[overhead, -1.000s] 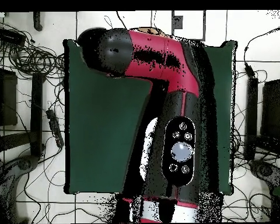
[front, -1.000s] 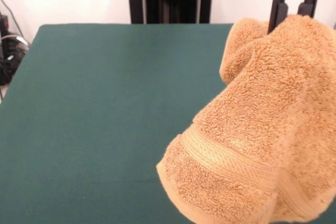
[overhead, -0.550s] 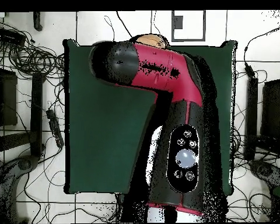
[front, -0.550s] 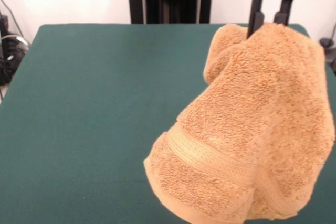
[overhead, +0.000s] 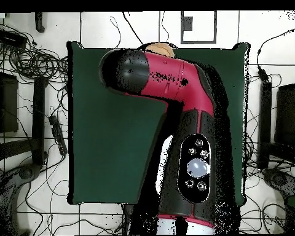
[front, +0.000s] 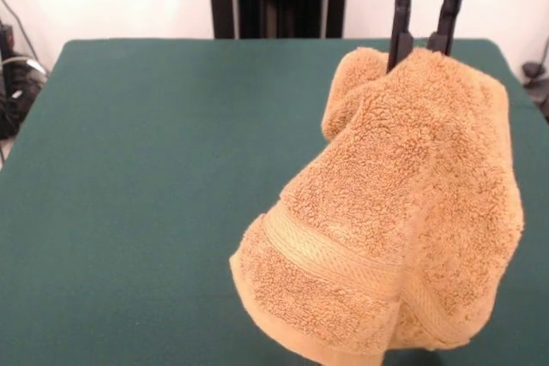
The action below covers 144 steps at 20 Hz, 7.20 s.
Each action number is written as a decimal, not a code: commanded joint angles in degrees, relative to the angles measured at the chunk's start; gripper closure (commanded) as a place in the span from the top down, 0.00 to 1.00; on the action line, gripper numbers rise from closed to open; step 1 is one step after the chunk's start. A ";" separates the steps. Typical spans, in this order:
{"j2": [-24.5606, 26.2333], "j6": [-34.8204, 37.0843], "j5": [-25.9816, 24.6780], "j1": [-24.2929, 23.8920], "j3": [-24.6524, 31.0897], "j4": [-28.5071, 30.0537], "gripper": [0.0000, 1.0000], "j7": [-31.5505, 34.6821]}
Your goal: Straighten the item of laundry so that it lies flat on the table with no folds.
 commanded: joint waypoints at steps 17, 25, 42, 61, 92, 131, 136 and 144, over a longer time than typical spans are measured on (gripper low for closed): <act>0.99 1.92 0.65 1.03 7.21 6.67 1.00 5.67; 3.22 -0.21 -0.21 1.68 6.56 3.85 1.00 6.67; 10.21 -0.57 -3.00 -1.75 7.67 -5.18 1.00 -0.16; 13.85 -11.70 -6.14 -9.96 15.83 2.71 1.00 -3.46; 15.28 -17.04 -13.42 -13.28 20.82 4.22 0.00 1.05; 19.70 -24.79 -17.02 -22.82 31.37 13.24 1.00 -0.93; 19.36 -25.25 -17.70 -21.93 30.36 12.93 0.00 0.43; 19.11 -25.42 -18.52 -21.24 29.56 12.74 0.00 2.52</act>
